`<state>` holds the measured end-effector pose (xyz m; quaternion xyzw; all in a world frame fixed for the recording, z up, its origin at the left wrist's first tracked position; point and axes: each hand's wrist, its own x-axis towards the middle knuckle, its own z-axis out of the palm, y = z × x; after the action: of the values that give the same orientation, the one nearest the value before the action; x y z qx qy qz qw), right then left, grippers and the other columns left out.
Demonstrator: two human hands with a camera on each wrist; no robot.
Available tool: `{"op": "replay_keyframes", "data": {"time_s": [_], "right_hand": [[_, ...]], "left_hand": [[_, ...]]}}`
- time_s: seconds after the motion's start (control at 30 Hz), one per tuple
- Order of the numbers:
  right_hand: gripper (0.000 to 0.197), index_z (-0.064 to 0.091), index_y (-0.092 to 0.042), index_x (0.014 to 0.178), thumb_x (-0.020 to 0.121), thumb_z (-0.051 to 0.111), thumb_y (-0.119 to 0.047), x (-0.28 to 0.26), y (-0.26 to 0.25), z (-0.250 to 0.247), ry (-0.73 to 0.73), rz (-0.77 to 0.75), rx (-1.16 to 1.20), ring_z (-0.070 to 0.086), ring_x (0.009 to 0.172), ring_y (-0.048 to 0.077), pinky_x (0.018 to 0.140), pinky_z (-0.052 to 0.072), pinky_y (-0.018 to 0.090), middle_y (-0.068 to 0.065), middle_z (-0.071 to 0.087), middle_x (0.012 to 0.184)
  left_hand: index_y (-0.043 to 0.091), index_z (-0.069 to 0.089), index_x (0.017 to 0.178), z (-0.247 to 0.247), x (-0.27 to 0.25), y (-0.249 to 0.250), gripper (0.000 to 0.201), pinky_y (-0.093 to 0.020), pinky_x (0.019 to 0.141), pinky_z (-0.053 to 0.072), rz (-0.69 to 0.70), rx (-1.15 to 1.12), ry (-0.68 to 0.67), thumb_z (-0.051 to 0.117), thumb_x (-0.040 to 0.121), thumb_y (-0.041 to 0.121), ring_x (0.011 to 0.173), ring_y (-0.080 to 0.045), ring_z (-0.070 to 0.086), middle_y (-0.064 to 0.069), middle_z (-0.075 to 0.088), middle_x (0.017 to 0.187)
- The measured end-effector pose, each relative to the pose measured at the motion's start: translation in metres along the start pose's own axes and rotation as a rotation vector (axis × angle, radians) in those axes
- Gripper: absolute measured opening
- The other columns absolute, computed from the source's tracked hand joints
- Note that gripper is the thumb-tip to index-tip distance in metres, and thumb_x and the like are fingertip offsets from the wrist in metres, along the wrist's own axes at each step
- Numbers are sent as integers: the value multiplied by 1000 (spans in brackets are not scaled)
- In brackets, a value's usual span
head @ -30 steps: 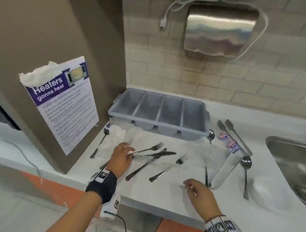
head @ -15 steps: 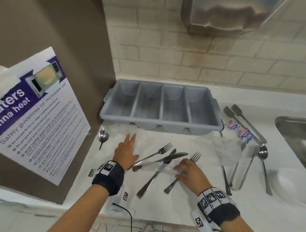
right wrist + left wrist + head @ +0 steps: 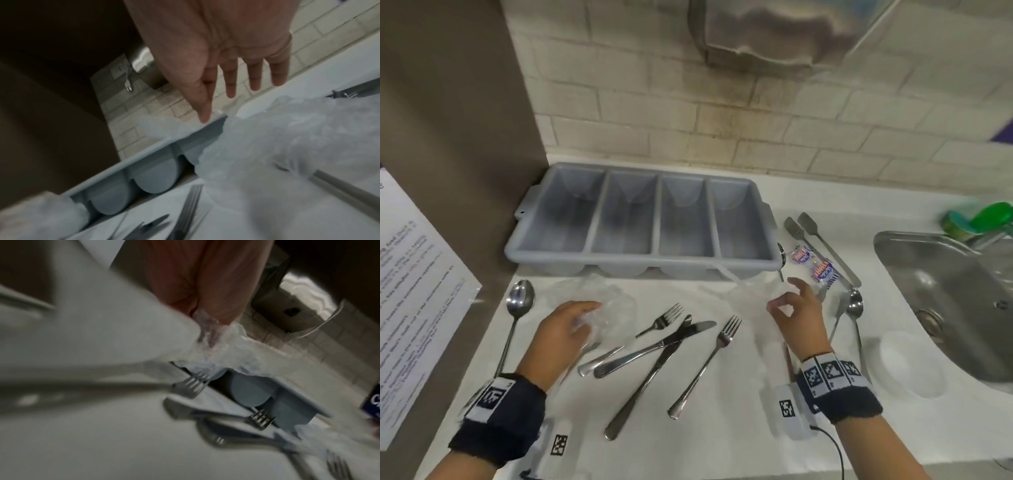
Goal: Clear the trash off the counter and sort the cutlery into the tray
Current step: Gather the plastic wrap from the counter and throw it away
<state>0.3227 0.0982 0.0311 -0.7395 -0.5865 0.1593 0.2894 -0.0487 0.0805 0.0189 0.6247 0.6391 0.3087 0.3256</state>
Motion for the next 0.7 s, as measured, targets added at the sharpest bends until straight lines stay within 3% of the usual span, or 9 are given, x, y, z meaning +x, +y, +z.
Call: {"op": "replay_keyframes", "data": {"time_s": [0.07,0.17,0.23,0.37,0.43,0.5,0.6,0.63,0.7], "right_hand": [[26,60,-28,62,77,70,-9,13,6,9,-168,43,-133,36,134,30,116,15,26,12,41,147],[11,66,-18,77,82,61,-10,12,7,32,-343,19,-311,45,122,32,101,41,36,6,38,150],[19,68,-9,91,85,50,-10,9,6,45,-358,-43,-393,54,107,31,91,48,33,10,57,131],[24,68,0,99,87,47,-2,12,-2,39,-342,17,-310,62,100,31,91,47,30,16,67,108],[19,72,-2,90,84,54,0,6,-4,17,-233,34,-119,64,94,29,92,50,30,16,69,103],[12,74,-1,80,80,62,2,-13,-5,-23,-52,67,91,66,81,17,83,51,15,14,71,91],[7,72,-3,74,75,70,3,-68,11,-96,233,176,361,61,67,-10,65,41,-3,-13,69,70],[9,72,-7,72,74,72,2,-92,23,-120,316,214,415,60,67,-10,65,41,-3,-19,69,66],[11,72,-12,71,74,74,-2,-142,60,-157,436,321,467,59,64,-5,63,43,-1,-19,70,66]], "left_hand": [[50,54,89,-11,-9,19,62,8,77,39,43,-57,41,54,82,-11,95,3,58,15,62,99],[48,54,93,-25,-20,46,62,14,72,36,93,-141,103,58,79,-12,86,28,51,24,60,92],[48,52,95,-29,-23,54,65,13,74,35,138,-168,128,62,76,-13,83,25,53,21,62,86],[61,53,87,-23,-21,74,74,14,74,33,159,-138,66,66,74,-10,86,28,50,46,57,91],[58,59,76,-17,-24,91,73,13,74,34,201,-144,10,66,71,-14,86,26,51,44,58,89],[52,63,70,-11,-29,114,66,7,75,37,286,-174,-22,71,66,-14,86,17,55,33,62,88],[54,63,67,7,-41,160,35,4,79,39,405,-253,-112,69,55,22,86,16,56,31,63,88],[57,62,66,20,-45,176,32,7,78,38,424,-274,-154,66,52,28,84,19,55,36,62,86],[56,61,62,56,-58,205,45,10,76,37,484,-291,-268,72,51,14,79,23,55,41,61,83]]}}
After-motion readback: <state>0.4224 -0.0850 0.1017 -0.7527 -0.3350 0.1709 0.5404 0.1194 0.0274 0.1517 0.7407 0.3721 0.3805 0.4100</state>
